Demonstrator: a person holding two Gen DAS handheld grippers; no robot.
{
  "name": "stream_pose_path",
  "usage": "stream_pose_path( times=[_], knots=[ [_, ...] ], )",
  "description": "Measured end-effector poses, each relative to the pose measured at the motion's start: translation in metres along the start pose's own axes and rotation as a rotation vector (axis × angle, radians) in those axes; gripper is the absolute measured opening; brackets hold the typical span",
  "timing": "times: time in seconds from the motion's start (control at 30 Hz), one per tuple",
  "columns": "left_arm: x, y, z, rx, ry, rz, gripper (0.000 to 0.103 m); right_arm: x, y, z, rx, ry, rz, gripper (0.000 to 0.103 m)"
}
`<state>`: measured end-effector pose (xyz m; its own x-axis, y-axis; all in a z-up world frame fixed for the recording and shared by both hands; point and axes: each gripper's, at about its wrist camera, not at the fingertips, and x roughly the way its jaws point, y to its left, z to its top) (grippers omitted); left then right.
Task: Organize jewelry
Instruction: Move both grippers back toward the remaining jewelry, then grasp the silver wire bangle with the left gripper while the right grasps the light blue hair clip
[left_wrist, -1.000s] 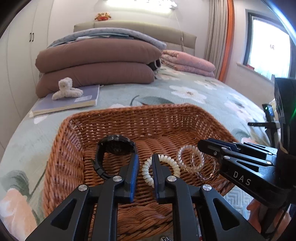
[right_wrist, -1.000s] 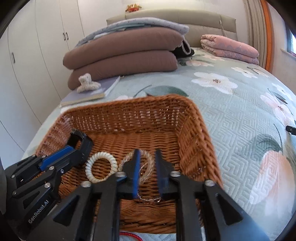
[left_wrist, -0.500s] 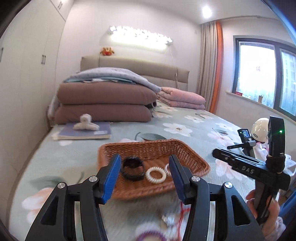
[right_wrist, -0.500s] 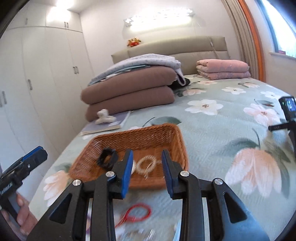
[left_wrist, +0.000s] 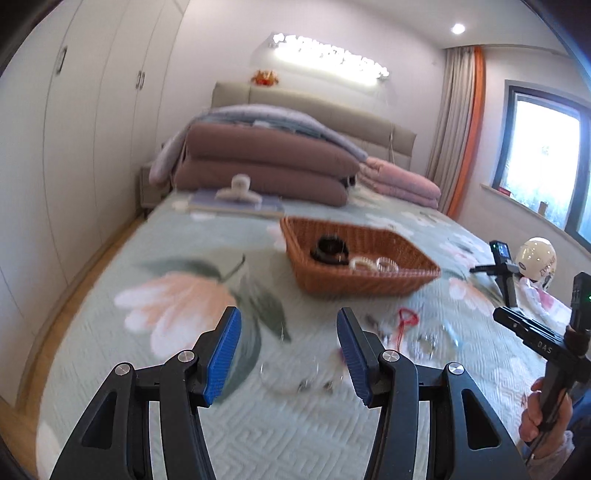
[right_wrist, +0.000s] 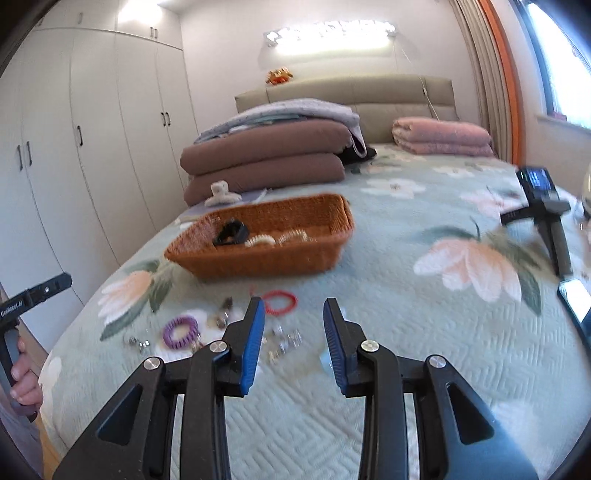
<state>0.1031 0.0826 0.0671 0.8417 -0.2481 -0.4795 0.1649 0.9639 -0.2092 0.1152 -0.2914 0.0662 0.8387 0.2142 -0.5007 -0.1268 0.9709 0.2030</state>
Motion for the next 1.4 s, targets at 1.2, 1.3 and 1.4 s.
stream_pose_path(
  times=[1.2, 1.3, 1.4],
  knots=[
    [0.093, -0.013, -0.051, 0.235, 0.347, -0.062, 0.033, 0.096, -0.044, -0.005, 0.124, 0.304, -0.055, 0.036],
    [0.095, -0.015, -0.051, 0.236, 0.349, -0.057, 0.032, 0.102, -0.043, -0.003, 0.128, 0.306, -0.056, 0.036],
    [0.096, -0.018, -0.05, 0.238, 0.354, -0.035, 0.033, 0.099, -0.044, -0.004, 0.138, 0.29, -0.043, 0.036]
  ],
)
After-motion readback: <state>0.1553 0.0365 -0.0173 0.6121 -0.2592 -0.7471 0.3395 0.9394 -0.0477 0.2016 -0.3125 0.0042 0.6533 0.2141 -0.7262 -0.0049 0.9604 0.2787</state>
